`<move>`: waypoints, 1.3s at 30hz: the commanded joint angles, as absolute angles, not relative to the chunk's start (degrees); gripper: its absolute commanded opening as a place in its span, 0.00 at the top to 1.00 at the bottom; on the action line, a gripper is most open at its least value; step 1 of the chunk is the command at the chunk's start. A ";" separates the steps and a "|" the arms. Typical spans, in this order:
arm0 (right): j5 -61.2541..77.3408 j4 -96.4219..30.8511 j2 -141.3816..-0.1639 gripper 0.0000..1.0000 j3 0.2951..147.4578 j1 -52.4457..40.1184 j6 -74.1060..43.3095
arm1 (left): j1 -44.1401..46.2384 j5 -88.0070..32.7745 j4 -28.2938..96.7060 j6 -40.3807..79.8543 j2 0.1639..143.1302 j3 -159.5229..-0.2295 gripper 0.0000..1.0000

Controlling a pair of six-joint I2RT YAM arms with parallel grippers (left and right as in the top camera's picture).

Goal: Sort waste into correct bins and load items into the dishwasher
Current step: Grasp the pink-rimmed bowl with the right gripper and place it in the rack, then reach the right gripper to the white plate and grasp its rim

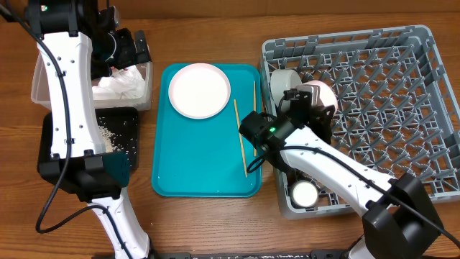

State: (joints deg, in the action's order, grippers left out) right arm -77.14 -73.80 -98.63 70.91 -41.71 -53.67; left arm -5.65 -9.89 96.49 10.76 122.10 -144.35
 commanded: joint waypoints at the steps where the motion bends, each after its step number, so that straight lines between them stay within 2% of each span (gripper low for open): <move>1: -75.48 -73.19 -98.17 0.96 70.28 -41.47 -52.27 | -5.61 -10.52 96.62 11.16 121.54 -144.46 0.00; 18: -68.69 -70.76 -98.17 0.96 67.51 -41.54 -52.27 | -5.61 -10.52 96.62 11.16 121.54 -144.46 0.00; 22: -64.34 -71.42 -98.15 0.89 67.64 -43.07 -52.27 | -5.61 -10.52 96.62 11.16 121.54 -144.46 0.00; 26: -61.60 -72.07 -98.15 0.79 69.43 -46.46 -52.29 | -5.61 -10.52 96.62 11.16 121.54 -144.46 0.00; 28: -60.20 -72.58 -98.15 0.69 70.96 -48.03 -52.27 | -5.61 -10.52 96.62 11.16 121.54 -144.46 0.00; 31: -57.25 -73.41 -98.15 0.50 72.58 -49.06 -52.27 | -5.61 -10.52 96.62 11.16 121.54 -144.46 0.00; 33: -54.61 -74.19 -98.15 0.29 73.97 -49.12 -52.25 | -5.61 -10.52 96.62 11.16 121.54 -144.46 0.00; 35: -51.94 -74.89 -98.15 0.19 75.94 -49.12 -52.25 | -5.61 -10.52 96.62 11.16 121.54 -144.46 0.00; 39: -46.50 -74.41 -98.15 0.15 81.71 -49.08 -50.06 | -5.61 -10.52 96.62 11.16 121.54 -144.46 0.00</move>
